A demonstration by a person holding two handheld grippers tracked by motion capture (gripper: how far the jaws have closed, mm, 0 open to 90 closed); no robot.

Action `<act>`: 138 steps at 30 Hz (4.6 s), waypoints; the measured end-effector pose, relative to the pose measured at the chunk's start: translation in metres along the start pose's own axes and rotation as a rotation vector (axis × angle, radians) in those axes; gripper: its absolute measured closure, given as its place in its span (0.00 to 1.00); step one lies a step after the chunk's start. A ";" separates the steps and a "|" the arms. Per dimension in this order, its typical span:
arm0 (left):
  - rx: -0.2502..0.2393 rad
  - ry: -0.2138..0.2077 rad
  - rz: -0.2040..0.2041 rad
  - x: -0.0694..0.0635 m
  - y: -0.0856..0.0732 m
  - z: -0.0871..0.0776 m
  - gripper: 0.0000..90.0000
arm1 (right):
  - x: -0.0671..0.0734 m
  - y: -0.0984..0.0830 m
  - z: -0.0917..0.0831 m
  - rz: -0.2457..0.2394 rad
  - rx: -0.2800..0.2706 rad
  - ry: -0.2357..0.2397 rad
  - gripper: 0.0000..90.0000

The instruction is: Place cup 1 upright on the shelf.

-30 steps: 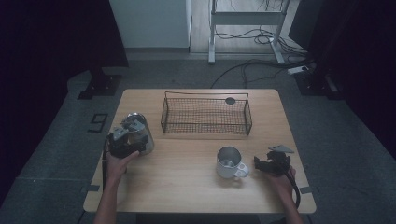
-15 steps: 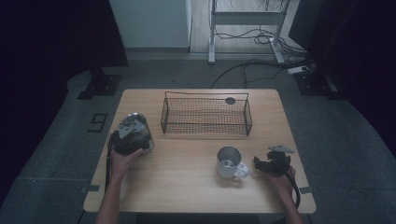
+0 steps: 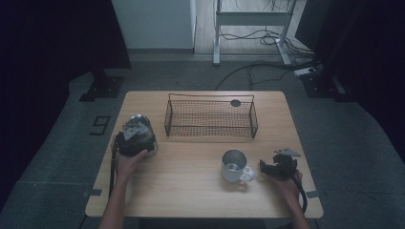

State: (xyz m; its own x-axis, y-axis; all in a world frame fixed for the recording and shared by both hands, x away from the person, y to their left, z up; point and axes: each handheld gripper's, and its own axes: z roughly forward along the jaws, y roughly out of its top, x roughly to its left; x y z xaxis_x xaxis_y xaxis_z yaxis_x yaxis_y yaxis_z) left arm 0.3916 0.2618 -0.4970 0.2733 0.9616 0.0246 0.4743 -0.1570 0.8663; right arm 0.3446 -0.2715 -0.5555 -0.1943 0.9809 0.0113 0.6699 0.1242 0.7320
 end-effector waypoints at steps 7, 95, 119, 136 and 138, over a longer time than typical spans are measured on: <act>0.008 -0.018 0.004 0.001 0.001 -0.001 0.05 | 0.000 0.000 0.000 0.000 0.000 0.000 0.10; -0.091 -0.083 0.049 -0.062 0.113 -0.033 0.05 | 0.000 -0.001 -0.001 0.020 -0.010 -0.020 0.14; -0.099 -0.108 0.056 -0.078 0.150 -0.006 0.05 | 0.000 -0.001 -0.001 0.016 -0.012 -0.018 0.15; -0.073 -0.115 0.036 -0.080 0.162 0.009 0.05 | 0.000 -0.001 -0.001 0.015 -0.012 -0.017 0.15; -0.070 -0.115 0.035 -0.080 0.162 0.010 0.05 | 0.000 -0.001 -0.001 0.015 -0.012 -0.016 0.15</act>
State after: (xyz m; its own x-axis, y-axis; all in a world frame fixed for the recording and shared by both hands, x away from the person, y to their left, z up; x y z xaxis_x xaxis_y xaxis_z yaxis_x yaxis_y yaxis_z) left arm 0.4548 0.1573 -0.3632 0.3848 0.9230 0.0017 0.4039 -0.1700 0.8988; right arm 0.3436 -0.2715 -0.5554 -0.1724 0.9850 0.0111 0.6643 0.1080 0.7396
